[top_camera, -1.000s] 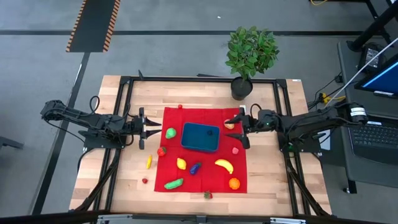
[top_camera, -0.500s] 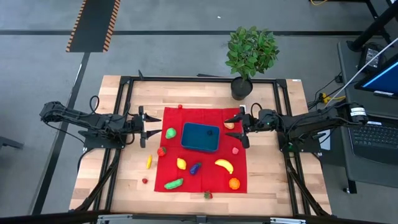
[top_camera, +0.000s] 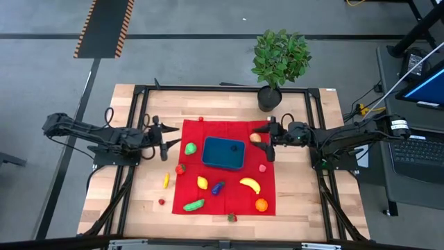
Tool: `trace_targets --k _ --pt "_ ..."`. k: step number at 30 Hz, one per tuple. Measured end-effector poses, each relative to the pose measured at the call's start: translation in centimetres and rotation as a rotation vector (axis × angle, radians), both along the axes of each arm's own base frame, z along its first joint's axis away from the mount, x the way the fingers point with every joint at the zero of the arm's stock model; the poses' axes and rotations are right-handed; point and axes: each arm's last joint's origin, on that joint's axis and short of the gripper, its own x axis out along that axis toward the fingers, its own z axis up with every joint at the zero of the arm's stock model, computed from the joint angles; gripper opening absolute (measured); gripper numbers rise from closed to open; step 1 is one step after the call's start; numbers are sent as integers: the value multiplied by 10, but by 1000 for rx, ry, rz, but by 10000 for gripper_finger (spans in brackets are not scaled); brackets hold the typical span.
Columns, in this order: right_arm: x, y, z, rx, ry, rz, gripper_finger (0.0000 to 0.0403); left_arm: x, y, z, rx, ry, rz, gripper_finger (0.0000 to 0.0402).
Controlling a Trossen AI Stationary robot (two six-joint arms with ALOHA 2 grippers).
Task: Pick and placing Produce into tupperware
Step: Put the red cherry into the blue bin
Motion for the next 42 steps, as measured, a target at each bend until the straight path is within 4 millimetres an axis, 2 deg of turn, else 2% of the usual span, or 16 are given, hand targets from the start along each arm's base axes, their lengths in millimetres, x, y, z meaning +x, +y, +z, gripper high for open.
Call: trace_targets --k 6,16,21,27,31,35,42 --pt "-1 -3 -1 -31 13 -103 283 10 11 -5 -48 31 109 206" --pt "-2 -3 -5 -34 58 -107 283 30 26 7 -63 102 213 206" --pt "-2 -3 -6 -37 74 -106 283 43 33 11 -133 150 193 206" --pt "-3 -10 -6 -27 75 -131 283 59 44 19 -176 342 216 206" --pt "-3 -12 -7 -20 75 -121 283 71 53 23 -129 463 163 206" --pt "-3 -13 -7 -20 75 -124 283 82 61 20 -53 553 80 206" --pt "-3 -13 -7 -26 79 -122 283 91 84 12 -86 612 48 206"
